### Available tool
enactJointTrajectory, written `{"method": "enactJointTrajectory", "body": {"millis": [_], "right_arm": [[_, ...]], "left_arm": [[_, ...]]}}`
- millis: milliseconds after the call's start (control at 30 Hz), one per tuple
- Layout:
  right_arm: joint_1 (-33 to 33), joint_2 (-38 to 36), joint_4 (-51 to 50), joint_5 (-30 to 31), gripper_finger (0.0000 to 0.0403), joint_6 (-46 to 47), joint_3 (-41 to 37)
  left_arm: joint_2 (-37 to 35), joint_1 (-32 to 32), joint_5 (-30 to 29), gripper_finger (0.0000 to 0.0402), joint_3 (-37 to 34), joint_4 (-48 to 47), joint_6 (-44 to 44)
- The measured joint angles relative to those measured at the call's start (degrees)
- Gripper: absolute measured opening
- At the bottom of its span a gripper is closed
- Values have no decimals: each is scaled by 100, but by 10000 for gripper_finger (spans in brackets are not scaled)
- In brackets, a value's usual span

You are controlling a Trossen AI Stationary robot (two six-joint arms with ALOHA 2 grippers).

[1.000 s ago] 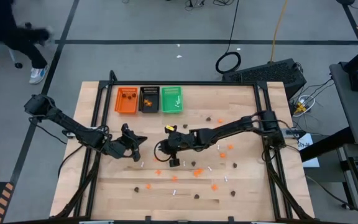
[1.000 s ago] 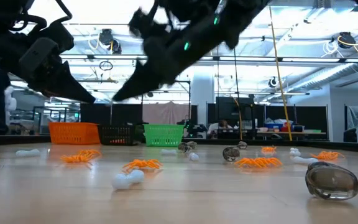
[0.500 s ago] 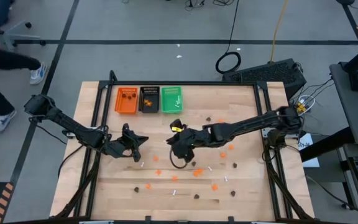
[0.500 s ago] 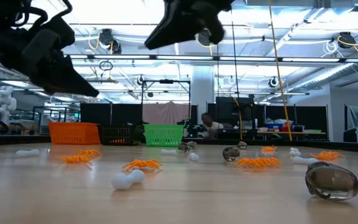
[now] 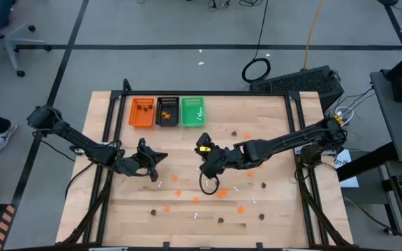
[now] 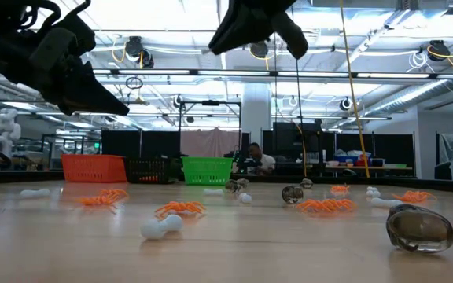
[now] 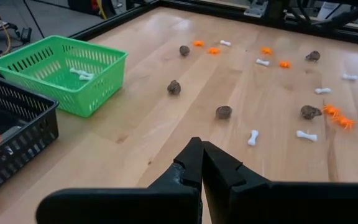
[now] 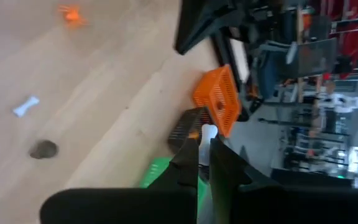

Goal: Sort Halloween decoration
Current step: Put the white bone toy into the green bin

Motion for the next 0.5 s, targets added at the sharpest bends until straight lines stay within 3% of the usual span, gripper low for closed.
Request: {"method": "enactJointTrajectory", "body": {"millis": [300,500], "right_arm": [[190,-69,1,642,0,-451,0],[197,-69,5,705,0,46,0]], "left_arm": [[2,1,4,11,0,1,0],[1,2,23,11,0,2,0]]}}
